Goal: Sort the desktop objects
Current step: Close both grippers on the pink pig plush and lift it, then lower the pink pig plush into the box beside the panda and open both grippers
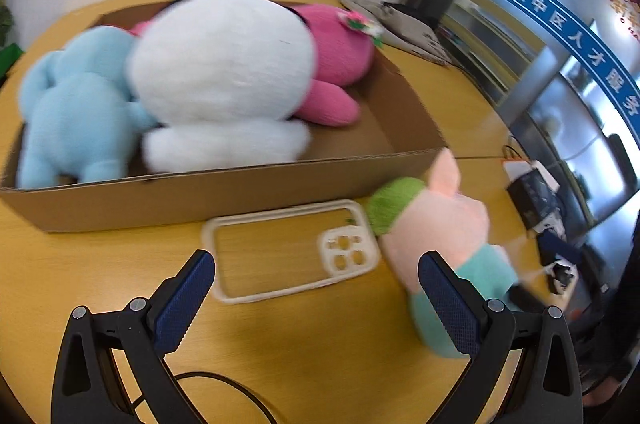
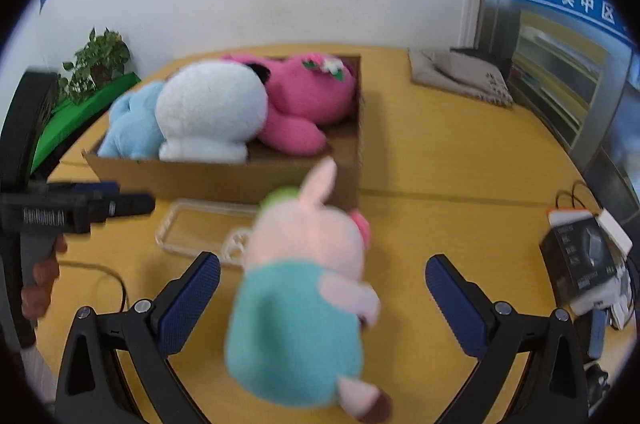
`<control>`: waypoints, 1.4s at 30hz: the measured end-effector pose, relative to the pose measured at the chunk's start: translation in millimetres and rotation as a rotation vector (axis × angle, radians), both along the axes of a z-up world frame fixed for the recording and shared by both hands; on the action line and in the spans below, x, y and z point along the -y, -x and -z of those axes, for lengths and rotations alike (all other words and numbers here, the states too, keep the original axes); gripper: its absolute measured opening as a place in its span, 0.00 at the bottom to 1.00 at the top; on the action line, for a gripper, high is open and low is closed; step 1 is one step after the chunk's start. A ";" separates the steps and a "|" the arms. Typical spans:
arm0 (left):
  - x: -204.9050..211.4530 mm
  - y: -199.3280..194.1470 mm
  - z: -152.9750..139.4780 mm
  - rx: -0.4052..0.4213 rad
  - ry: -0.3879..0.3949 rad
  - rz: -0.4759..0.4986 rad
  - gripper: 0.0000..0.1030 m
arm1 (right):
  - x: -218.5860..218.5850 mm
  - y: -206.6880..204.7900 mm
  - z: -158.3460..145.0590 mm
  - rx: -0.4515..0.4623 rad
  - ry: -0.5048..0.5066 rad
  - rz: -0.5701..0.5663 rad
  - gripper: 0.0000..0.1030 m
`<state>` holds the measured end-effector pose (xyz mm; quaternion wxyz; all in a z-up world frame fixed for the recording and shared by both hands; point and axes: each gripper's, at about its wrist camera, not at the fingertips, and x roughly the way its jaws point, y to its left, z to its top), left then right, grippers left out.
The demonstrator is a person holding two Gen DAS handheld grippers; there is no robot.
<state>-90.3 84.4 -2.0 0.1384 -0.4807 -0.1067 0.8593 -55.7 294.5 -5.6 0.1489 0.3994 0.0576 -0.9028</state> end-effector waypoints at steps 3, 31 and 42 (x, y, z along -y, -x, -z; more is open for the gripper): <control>-23.6 16.8 11.9 0.045 -0.056 0.059 1.00 | -8.5 -1.4 24.7 0.093 0.003 -0.005 1.00; -62.4 31.1 30.2 0.125 -0.300 0.266 0.78 | 1.4 9.5 54.4 0.199 0.218 -0.245 0.77; -50.1 34.4 -60.0 -0.104 -0.180 0.256 0.73 | 15.1 11.1 6.0 0.011 0.256 -0.319 0.72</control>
